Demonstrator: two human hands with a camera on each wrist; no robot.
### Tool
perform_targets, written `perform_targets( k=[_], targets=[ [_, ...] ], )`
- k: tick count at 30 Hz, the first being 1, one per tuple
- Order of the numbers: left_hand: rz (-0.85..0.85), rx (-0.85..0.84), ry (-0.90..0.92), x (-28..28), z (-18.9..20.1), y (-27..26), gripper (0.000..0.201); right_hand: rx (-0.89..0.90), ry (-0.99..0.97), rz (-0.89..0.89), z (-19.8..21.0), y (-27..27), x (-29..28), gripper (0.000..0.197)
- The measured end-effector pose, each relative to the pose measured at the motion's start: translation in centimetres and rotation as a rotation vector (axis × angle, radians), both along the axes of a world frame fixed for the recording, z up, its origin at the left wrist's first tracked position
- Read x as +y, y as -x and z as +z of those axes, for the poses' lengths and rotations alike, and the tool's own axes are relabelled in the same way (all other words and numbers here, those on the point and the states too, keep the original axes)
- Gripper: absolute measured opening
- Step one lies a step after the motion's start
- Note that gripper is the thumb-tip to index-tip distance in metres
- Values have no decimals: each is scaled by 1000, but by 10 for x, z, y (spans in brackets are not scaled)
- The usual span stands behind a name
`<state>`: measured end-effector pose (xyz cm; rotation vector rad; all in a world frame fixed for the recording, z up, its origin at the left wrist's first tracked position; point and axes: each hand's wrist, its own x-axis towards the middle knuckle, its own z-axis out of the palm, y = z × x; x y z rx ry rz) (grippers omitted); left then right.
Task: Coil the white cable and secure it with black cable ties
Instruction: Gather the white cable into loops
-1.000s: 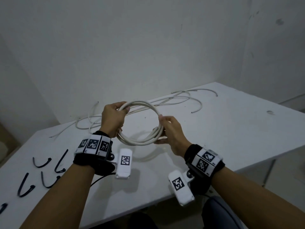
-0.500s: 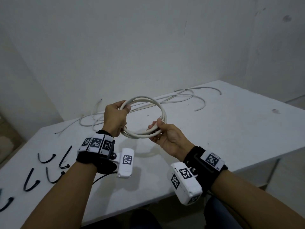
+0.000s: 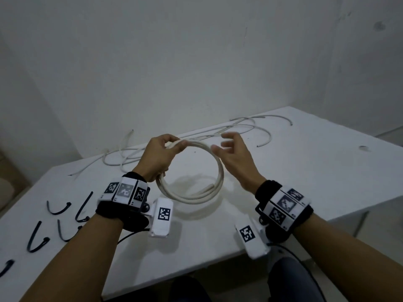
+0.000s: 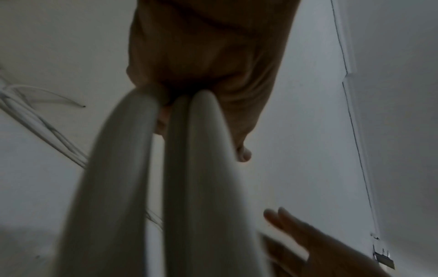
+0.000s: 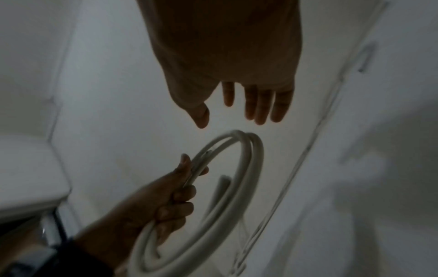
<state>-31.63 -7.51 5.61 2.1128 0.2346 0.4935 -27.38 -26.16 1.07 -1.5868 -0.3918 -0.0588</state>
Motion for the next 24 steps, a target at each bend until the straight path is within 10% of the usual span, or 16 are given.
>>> perform_targets(
  k=[9,12,24],
  targets=[
    [-126,110,-176,-20,1,-1,32,-613,969,220,28,-18,21,41],
    [-148,150,-190,-24,-1,0,41,-422,893,237,31,-20,21,12],
    [-284,286,321,-12,14,22,21,-467,754,80,31,-26,25,41]
  ],
)
